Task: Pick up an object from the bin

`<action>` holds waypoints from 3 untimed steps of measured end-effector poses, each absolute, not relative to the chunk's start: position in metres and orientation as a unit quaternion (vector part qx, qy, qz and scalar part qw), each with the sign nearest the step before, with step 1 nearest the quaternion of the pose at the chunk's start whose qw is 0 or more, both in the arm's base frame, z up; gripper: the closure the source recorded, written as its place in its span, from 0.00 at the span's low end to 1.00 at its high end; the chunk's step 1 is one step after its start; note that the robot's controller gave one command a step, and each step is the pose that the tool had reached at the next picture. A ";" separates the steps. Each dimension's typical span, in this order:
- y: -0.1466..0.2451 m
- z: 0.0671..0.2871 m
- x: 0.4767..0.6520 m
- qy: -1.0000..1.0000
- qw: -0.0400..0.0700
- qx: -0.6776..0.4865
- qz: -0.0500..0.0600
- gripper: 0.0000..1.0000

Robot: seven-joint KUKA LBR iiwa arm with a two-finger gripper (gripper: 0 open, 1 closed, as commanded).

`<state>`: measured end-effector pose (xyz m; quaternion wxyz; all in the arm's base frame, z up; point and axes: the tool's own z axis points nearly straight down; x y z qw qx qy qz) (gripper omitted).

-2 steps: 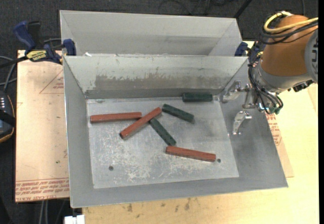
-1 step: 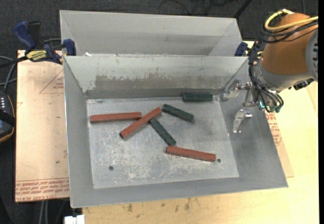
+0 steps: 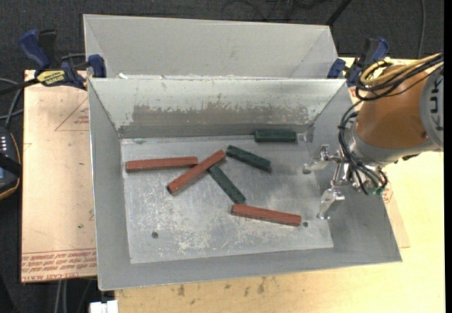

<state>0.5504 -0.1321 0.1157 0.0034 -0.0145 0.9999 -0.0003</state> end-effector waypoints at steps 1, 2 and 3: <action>-0.111 0.077 0.531 0.994 0.007 -0.113 -0.002 1.00; -0.111 0.075 0.527 0.994 0.001 -0.113 -0.001 0.00; -0.111 0.075 0.528 0.994 0.002 -0.113 -0.001 0.00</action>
Offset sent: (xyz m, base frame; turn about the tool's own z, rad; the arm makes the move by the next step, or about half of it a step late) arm 0.0000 0.0000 0.0000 0.0000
